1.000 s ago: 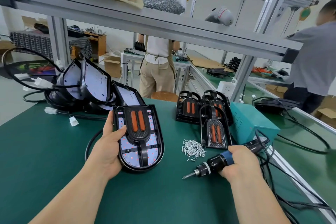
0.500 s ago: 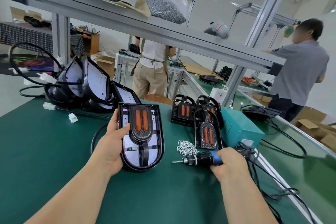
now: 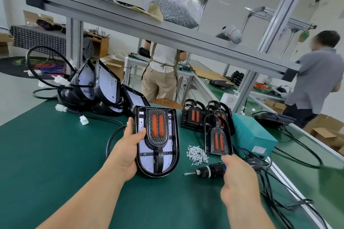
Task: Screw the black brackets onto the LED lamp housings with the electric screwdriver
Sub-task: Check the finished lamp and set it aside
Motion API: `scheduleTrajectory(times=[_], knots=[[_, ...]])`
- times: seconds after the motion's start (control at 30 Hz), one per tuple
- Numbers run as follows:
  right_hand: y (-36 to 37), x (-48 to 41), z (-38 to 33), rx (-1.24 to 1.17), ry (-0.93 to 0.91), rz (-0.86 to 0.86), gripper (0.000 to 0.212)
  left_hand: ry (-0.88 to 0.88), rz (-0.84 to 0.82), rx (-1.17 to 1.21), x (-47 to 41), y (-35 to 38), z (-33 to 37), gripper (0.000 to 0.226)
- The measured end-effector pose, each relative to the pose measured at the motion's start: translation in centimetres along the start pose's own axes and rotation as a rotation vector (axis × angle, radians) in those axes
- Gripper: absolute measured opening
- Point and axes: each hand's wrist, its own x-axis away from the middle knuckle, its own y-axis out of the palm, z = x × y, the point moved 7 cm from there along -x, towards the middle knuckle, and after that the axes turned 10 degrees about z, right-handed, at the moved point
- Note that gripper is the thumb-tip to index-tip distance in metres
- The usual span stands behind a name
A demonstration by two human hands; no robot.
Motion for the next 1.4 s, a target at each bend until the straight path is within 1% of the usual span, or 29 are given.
scheduleTrajectory(times=[0.03,0.07,0.1,0.2,0.27,0.37,0.47,0.53,0.6,0.67,0.7,0.73,0.77,0.8,0.83,0.87,0.9,0.93,0.97,1.0,1.03,1.1,1.13,1.17,1.2,1.23,1.3,1.37,1.4], knots=[[1.2,-0.1,0.1,0.039,-0.039,-0.056,0.032,-0.003,0.004,-0.005,0.1,0.0,0.0,0.066],[2.5,0.1,0.3,0.057,-0.037,-0.047,0.036,-0.005,0.013,-0.01,0.1,0.0,0.0,0.066],[3.5,-0.1,0.3,0.079,-0.078,-0.077,0.037,-0.011,0.021,-0.014,0.1,0.0,0.0,0.065],[7.1,0.9,-0.7,0.154,-0.21,-0.173,0.022,-0.028,0.026,-0.019,0.1,-0.1,-0.1,0.062],[9.8,1.8,-0.7,0.241,-0.281,-0.295,0.026,-0.036,0.027,-0.029,0.0,-0.2,0.0,0.061],[12.6,2.3,0.8,0.317,-0.254,-0.413,0.034,-0.052,0.037,-0.028,-0.2,-0.2,-0.1,0.062],[13.4,2.7,1.5,0.273,-0.226,-0.431,0.03,-0.07,0.052,0.009,-0.7,-0.6,-0.2,0.063],[13.5,3.1,2.0,0.246,-0.24,-0.447,0.034,-0.071,0.055,0.016,-0.8,-0.6,-0.1,0.063],[13.6,3.3,2.5,0.198,-0.229,-0.462,0.04,-0.049,0.055,-0.002,-0.7,-0.3,0.0,0.057],[13.5,3.4,3.0,0.146,-0.188,-0.454,0.041,0.006,0.071,-0.112,-0.5,-0.1,0.5,0.046],[13.4,3.3,3.2,0.125,-0.171,-0.437,0.04,0.051,0.084,-0.236,-0.1,0.0,0.8,0.043],[13.3,3.3,3.4,0.105,-0.154,-0.417,0.039,0.124,0.088,-0.433,0.3,0.0,1.2,0.042],[13.2,3.1,3.6,0.083,-0.135,-0.403,0.039,0.239,0.099,-0.688,0.7,0.1,1.9,0.04],[13.1,3.1,3.7,0.059,-0.115,-0.401,0.039,0.41,0.138,-0.96,1.2,0.2,2.8,0.037],[13.1,3.0,3.9,0.035,-0.1,-0.407,0.039,0.607,0.221,-1.192,2.0,0.5,4.1,0.036],[13.1,3.0,3.9,0.017,-0.087,-0.415,0.039,0.811,0.311,-1.303,3.0,0.8,5.6,0.038],[13.0,2.9,4.1,0.006,-0.076,-0.416,0.039,0.957,0.384,-1.295,3.8,1.0,6.9,0.038],[12.8,2.7,4.2,0.004,-0.07,-0.411,0.04,1.022,0.451,-1.241,4.0,0.7,7.9,0.037],[12.7,2.6,4.3,0.006,-0.069,-0.403,0.04,1.007,0.503,-1.204,3.6,-0.2,8.6,0.038],[12.5,2.4,4.3,0.006,-0.076,-0.397,0.04,0.902,0.525,-1.175,2.7,-1.4,8.7,0.045],[12.3,2.4,4.3,-0.003,-0.083,-0.397,0.04,0.709,0.502,-1.127,1.4,-2.7,8.1,0.057],[12.2,2.5,4.0,-0.029,-0.094,-0.393,0.04,0.295,0.347,-0.909,-0.4,-4.1,5.3,0.082],[12.2,2.7,3.8,-0.046,-0.099,-0.391,0.041,0.176,0.248,-0.785,-0.6,-3.8,3.7,0.09],[12.2,2.9,3.5,-0.072,-0.098,-0.395,0.042,0.116,0.152,-0.685,-0.7,-3.2,2.4,0.091],[12.2,3.2,3.4,-0.106,-0.086,-0.405,0.044,0.086,0.075,-0.615,-0.6,-2.5,1.5,0.083],[12.4,3.4,3.3,-0.142,-0.07,-0.422,0.045,0.076,0.021,-0.556,-0.4,-1.7,0.8,0.066],[12.6,3.8,3.3,-0.195,-0.044,-0.453,0.043,0.034,-0.016,-0.425,0.1,-0.9,-0.1,0.042],[12.9,4.0,3.5,-0.245,0.005,-0.487,0.04,-0.025,-0.041,-0.323,0.4,-0.8,-0.5,0.033],[13.0,4.0,3.7,-0.285,0.051,-0.517,0.037,-0.038,-0.046,-0.288,0.5,-0.7,-0.5,0.033]])
